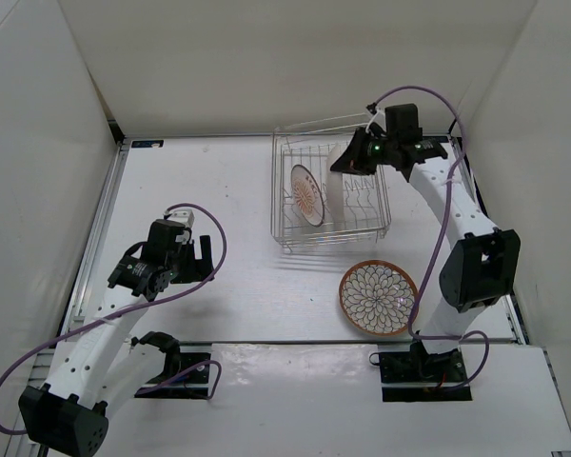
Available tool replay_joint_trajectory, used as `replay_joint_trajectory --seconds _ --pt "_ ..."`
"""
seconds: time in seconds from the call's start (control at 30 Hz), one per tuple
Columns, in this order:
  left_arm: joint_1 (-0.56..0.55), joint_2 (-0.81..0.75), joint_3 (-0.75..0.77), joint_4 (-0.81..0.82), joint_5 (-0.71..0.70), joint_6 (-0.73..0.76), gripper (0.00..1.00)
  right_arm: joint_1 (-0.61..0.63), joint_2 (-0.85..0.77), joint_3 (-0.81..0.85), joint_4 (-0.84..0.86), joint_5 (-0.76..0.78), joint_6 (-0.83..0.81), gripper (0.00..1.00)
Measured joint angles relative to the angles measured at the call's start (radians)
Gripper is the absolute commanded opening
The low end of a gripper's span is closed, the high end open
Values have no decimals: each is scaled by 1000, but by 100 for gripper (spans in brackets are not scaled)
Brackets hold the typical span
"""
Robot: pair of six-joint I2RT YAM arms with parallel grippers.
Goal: Unload the plates from the dish rack
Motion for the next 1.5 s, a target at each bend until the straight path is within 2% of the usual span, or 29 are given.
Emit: replay_joint_trajectory --seconds 0.1,0.43,0.63,0.73,0.9,1.0,1.33,1.5 --pt "0 0 0 0 0 0 100 -15 7 64 -2 -8 9 0" --pt "0 0 0 0 -1 0 100 -50 8 -46 367 -199 166 0" --pt "0 0 0 0 0 0 100 -71 25 -53 406 -229 191 0" --pt "0 0 0 0 0 0 100 -72 26 8 320 -221 158 0" --pt "0 0 0 0 0 0 100 -68 13 222 103 -143 50 0" --pt "0 0 0 0 0 0 100 -66 -76 238 10 -51 -35 0" --pt "0 1 0 0 1 -1 100 -41 -623 -122 -343 170 -163 0" --pt "0 1 0 0 0 -1 100 -25 -739 -254 -521 226 -193 0"
